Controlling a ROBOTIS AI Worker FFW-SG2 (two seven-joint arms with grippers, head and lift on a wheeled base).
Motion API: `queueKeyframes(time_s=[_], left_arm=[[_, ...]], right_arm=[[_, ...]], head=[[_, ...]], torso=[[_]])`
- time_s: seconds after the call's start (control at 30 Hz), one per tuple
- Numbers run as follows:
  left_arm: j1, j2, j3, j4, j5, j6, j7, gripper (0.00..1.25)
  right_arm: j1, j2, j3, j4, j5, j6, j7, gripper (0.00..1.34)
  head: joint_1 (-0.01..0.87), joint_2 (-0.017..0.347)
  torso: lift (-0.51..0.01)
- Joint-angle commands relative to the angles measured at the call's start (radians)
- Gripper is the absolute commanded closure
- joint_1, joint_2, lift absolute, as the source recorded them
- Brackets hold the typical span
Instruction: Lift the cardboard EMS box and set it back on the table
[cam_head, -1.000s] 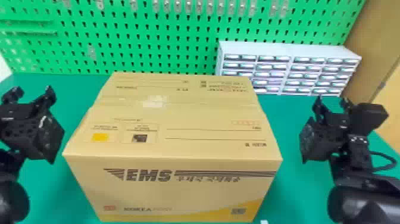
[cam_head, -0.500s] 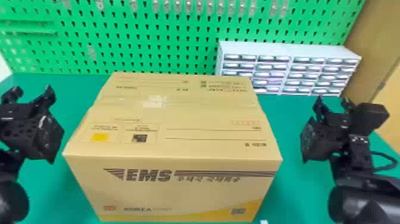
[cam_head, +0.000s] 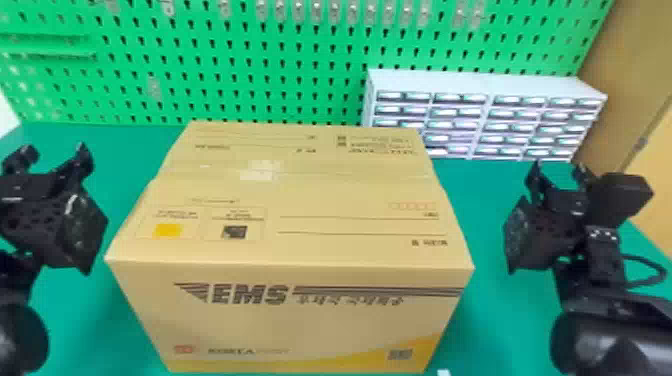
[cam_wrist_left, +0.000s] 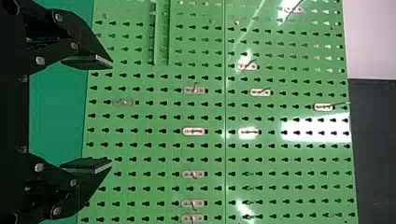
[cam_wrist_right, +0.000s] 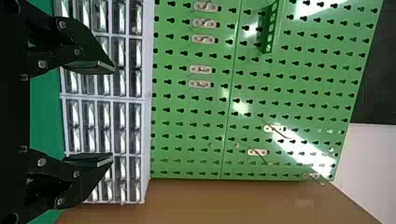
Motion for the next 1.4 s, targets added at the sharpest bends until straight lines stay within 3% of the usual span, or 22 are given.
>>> queueKeyframes(time_s=[0.0, 1.37], left_arm=[[0.0, 0.0, -0.001, 0.0, 0.0, -0.001, 0.0, 0.5], [0.0, 0.0, 0.0, 0.0, 0.003, -0.001, 0.0, 0.5]], right_arm=[[0.0, 0.001, 0.0, 0.0, 0.0, 0.0, 0.0, 0.58], [-0.006, 0.009, -0.002, 0.0, 0.002, 0.0, 0.0, 0.58]], head=[[0.678, -0.015], [0.678, -0.015]], torso=[[-0.092], [-0.092]])
